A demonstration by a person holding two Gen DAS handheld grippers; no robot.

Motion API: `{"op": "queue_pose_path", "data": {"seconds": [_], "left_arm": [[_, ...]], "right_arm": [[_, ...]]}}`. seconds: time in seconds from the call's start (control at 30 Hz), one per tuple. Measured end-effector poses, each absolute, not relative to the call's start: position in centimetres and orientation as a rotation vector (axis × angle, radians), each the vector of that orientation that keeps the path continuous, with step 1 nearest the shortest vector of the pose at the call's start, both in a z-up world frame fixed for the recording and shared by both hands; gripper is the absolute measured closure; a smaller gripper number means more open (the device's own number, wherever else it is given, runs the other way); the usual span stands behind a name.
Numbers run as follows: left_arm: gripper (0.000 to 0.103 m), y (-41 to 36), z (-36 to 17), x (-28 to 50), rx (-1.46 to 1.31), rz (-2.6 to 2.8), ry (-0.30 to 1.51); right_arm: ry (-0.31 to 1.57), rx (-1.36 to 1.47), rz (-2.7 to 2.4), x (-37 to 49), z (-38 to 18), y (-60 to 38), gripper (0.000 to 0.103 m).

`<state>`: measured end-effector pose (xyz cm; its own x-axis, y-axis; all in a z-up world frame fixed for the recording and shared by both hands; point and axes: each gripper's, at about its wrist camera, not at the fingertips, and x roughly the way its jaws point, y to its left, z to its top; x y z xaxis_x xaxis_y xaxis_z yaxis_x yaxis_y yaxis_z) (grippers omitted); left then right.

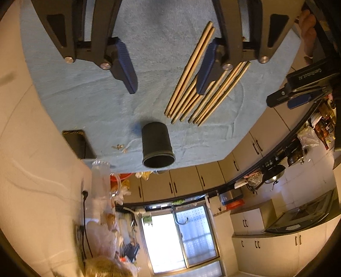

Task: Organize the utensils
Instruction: 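Lower the right tool onto a chopstick while the left tool lowers onto another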

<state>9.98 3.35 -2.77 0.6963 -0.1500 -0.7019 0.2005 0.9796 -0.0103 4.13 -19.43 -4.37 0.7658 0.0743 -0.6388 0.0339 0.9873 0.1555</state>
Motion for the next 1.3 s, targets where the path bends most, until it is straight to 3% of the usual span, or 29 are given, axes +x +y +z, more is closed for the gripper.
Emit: {"op": "queue_pose_path", "data": {"seconds": [0.33,0.47,0.63,0.8,1.07,1.3], "left_arm": [[0.034,2.0,-6.8,19.0,0.122,-0.332,0.95],[0.049,0.6,-8.7,22.4,0.203,-0.329,1.012],[0.057,-0.7,-10.3,25.6,0.246,-0.385,1.065],[0.073,-1.2,-11.6,27.8,0.238,-0.398,1.119],[0.078,-1.2,-11.8,28.8,0.214,-0.432,1.163],[0.079,-2.5,-12.2,29.8,0.266,-0.406,1.17]], "right_arm": [[0.835,0.237,0.051,11.1,-8.5,-20.1,0.054],[0.899,0.283,0.056,14.3,-10.4,-20.6,0.059],[0.969,0.285,0.06,17.3,-12.3,-20.3,0.065],[1.022,0.269,0.066,19.4,-13.8,-19.5,0.072],[1.057,0.264,0.044,21.4,-14.7,-19.0,0.083],[1.096,0.163,0.019,23.0,-14.7,-17.0,0.084]]}}
